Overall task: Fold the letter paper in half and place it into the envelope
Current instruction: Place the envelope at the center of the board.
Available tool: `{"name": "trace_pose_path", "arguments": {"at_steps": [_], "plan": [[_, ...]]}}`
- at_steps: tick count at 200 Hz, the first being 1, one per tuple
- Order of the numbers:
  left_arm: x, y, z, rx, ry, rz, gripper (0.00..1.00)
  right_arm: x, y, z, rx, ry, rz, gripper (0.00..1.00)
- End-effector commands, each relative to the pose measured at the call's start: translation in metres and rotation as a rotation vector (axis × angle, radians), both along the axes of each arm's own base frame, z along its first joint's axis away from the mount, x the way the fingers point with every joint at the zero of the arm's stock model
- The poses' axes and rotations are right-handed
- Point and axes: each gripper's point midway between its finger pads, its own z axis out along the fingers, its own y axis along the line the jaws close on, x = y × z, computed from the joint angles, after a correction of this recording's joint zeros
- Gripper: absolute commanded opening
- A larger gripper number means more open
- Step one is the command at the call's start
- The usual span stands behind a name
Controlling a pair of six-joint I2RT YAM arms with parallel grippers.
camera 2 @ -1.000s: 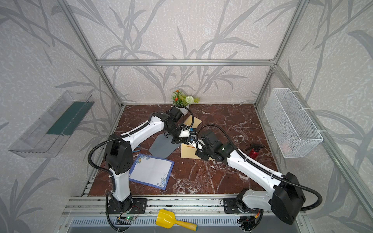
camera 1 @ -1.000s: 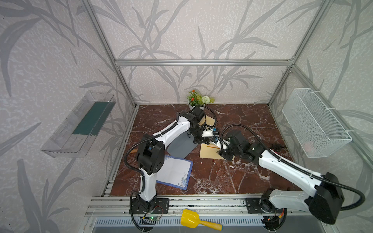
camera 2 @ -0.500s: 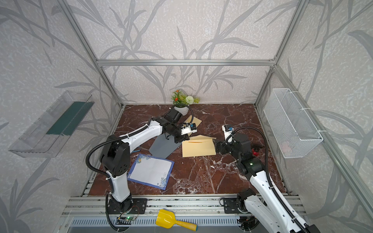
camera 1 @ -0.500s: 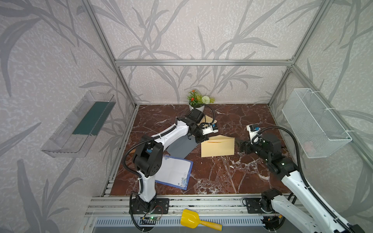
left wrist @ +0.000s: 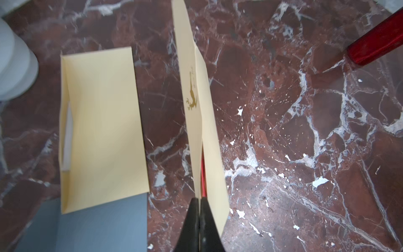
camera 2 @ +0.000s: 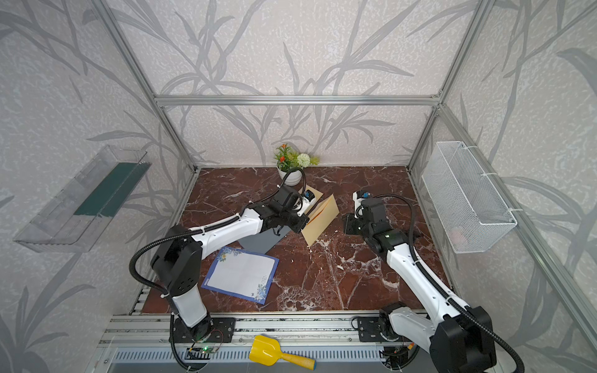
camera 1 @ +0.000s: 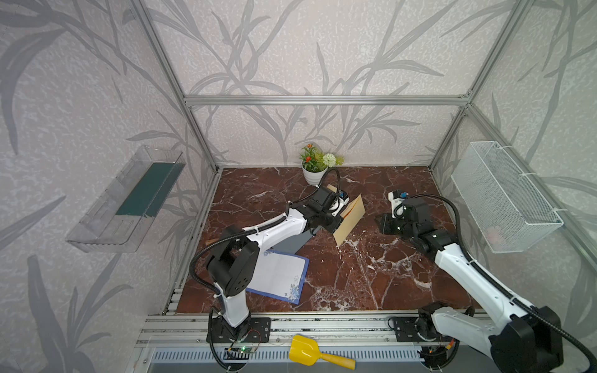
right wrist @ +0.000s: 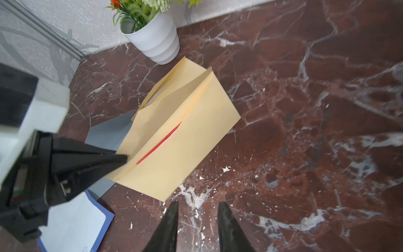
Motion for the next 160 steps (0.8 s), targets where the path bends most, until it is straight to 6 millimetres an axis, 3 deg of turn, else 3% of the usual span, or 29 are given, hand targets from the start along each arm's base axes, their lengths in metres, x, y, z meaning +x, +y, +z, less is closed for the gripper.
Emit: {"name": "trace_pose_path", "arguments": {"at_steps": [1, 20, 82, 119, 160], "plan": [[-0.001, -0.001, 0.007, -0.126, 0.022, 0.199, 0.00, 0.000, 0.015, -0.008, 0.042, 0.049, 0.015, 0.29], [-0.004, 0.004, -0.005, -0.200, 0.054, 0.295, 0.00, 0.003, 0.025, -0.021, 0.016, 0.080, 0.034, 0.28], [-0.014, 0.023, -0.050, -0.216, 0.106, 0.428, 0.00, 0.005, 0.047, -0.079, -0.022, 0.231, 0.038, 0.21], [-0.017, 0.018, -0.066, -0.250, 0.147, 0.436, 0.00, 0.007, 0.060, -0.111, -0.022, 0.290, 0.045, 0.17], [-0.021, 0.010, -0.074, -0.290, 0.186, 0.426, 0.00, 0.010, 0.056, -0.134, -0.067, 0.338, 0.009, 0.14]]}}
